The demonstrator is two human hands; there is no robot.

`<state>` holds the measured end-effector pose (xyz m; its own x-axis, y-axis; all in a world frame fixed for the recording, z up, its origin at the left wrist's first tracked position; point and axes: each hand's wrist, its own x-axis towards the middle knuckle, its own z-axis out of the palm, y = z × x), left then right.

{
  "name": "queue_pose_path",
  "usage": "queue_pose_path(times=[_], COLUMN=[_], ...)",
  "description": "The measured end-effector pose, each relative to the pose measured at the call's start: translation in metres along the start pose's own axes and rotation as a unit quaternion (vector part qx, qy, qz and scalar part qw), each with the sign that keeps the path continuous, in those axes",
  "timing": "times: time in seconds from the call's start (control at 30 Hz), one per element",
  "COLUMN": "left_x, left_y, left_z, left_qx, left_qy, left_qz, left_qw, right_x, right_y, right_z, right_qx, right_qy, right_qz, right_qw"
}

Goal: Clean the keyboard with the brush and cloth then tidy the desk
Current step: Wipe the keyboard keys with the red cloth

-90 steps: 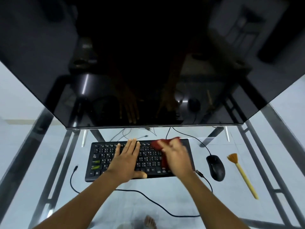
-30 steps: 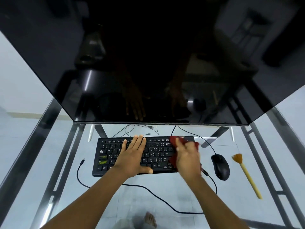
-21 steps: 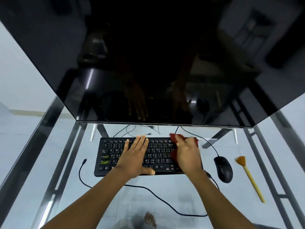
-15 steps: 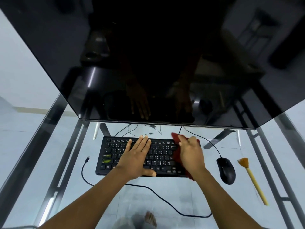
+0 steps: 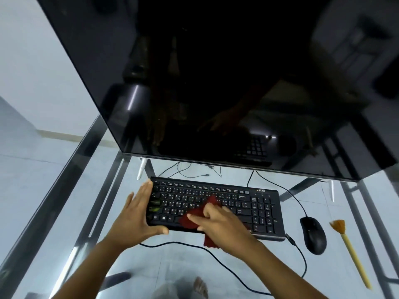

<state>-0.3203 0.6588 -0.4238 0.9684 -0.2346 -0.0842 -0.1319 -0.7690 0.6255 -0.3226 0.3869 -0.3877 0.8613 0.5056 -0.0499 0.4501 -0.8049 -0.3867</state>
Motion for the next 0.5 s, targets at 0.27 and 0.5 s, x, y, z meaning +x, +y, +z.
queue_pose_path(times=[0.27,0.5], left_x=[-0.003,-0.004], left_y=[-0.014,-0.014], left_z=[0.01,0.009], left_qx=[0.061,0.064], left_qy=[0.014,0.017], left_qz=[0.0,0.007], left_qw=[0.998,0.998], right_x=[0.005,0.015], right_y=[-0.006,0.002], right_z=[0.02,0.016], right_qx=[0.048,0.059], right_qy=[0.001,0.136], right_qz=[-0.013,0.181], right_qw=[0.999,0.972])
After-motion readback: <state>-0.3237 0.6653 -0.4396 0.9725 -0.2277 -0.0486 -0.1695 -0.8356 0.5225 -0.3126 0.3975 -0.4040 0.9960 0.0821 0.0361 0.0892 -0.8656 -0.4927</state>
